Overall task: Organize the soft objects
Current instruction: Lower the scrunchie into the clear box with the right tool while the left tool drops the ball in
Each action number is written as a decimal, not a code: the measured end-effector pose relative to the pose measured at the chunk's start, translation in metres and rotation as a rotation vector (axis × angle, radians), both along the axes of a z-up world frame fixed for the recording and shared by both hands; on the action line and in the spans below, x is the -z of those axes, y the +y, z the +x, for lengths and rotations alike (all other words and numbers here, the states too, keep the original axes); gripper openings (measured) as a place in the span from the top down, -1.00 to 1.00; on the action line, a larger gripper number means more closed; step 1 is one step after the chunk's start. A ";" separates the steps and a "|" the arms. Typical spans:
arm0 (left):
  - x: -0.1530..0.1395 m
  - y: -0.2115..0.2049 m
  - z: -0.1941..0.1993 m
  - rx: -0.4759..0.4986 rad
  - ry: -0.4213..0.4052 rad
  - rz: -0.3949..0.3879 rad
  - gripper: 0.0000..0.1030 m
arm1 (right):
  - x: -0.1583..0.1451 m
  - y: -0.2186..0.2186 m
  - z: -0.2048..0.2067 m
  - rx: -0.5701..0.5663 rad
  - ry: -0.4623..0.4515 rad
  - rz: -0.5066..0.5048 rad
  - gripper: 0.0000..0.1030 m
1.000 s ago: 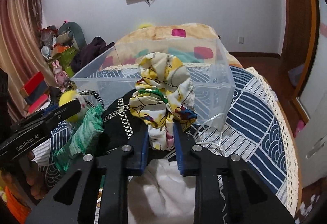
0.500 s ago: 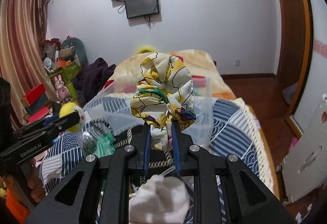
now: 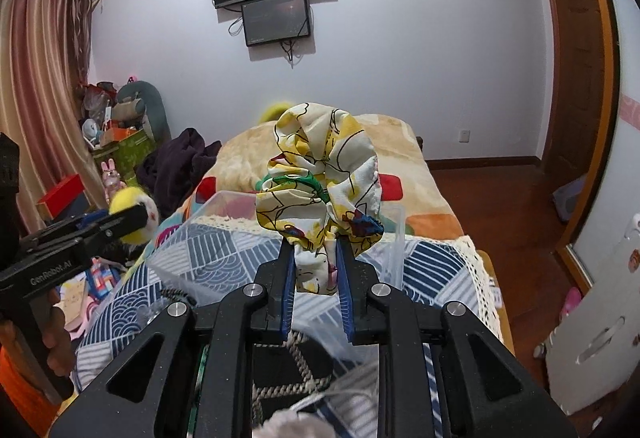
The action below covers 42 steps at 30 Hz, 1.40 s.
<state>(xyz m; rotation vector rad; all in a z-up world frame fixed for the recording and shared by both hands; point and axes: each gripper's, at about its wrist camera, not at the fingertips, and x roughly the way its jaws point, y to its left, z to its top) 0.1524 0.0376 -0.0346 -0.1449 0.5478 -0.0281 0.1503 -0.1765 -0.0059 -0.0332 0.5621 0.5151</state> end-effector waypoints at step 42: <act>0.004 -0.014 0.012 0.041 0.056 0.096 -0.91 | 0.005 0.020 0.022 -0.062 0.066 -0.128 -0.27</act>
